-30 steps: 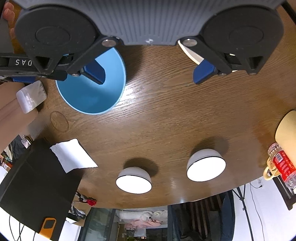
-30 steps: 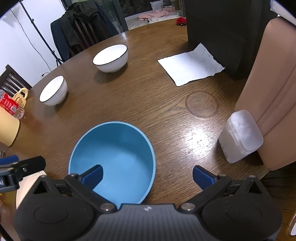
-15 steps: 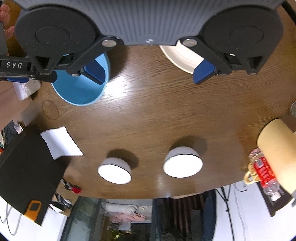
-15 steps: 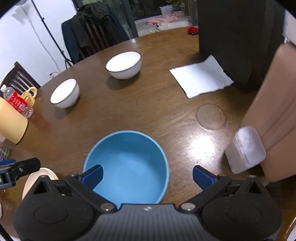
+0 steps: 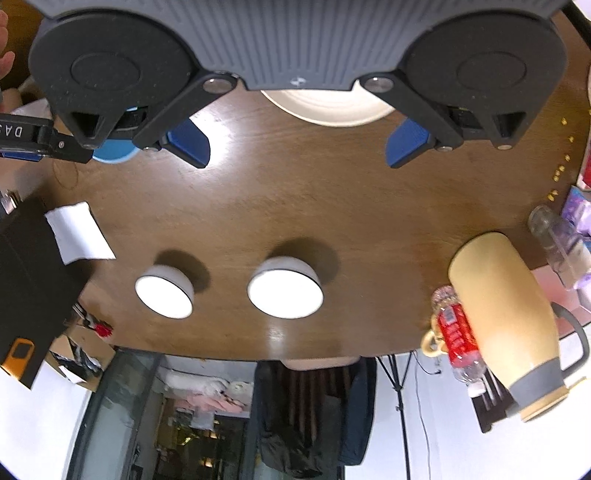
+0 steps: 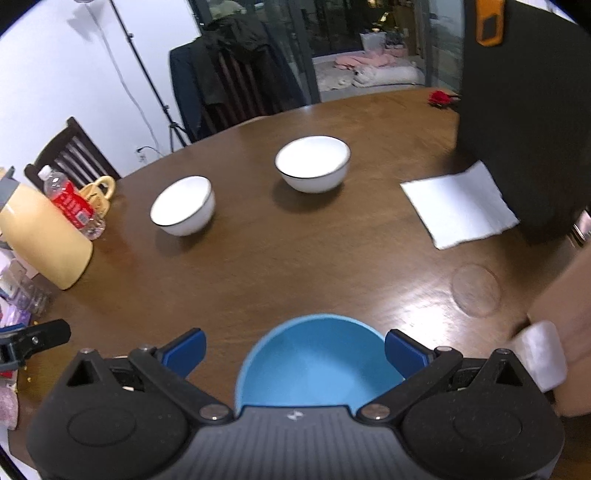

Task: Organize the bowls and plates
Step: 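Move both open tools toward the white bowl with black rim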

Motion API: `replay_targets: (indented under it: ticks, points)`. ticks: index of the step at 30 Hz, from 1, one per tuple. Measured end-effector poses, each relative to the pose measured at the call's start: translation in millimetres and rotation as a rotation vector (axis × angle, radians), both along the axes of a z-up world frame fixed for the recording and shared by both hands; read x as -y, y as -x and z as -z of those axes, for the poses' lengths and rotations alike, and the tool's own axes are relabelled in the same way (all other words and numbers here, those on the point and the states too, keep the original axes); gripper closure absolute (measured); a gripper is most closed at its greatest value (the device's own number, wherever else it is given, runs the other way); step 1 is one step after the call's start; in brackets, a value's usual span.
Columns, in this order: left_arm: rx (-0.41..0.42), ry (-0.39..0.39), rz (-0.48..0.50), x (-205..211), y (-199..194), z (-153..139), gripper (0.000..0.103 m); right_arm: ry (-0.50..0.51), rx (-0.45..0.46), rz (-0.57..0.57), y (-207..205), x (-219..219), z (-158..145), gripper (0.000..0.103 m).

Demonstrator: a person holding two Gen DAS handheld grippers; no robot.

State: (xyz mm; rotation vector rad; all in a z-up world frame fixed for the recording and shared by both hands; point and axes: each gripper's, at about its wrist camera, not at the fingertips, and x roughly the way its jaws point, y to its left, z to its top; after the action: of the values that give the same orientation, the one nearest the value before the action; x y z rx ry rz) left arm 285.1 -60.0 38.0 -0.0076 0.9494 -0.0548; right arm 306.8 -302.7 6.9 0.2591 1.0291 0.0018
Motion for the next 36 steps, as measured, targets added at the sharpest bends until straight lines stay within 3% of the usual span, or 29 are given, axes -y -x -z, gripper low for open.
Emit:
replay_targets:
  ticks: [17, 36]
  points:
    - [0.059, -0.048, -0.021, -50.3, -50.0, -21.7, 0.000, 0.014, 0.031, -0.084, -67.5, -66.2, -20.0, 0.000]
    - [0.042, -0.069, -0.008, -87.5, -136.6, -12.5, 0.000, 0.044, -0.001, -0.095, -149.2, -105.1, -6.2, 0.000]
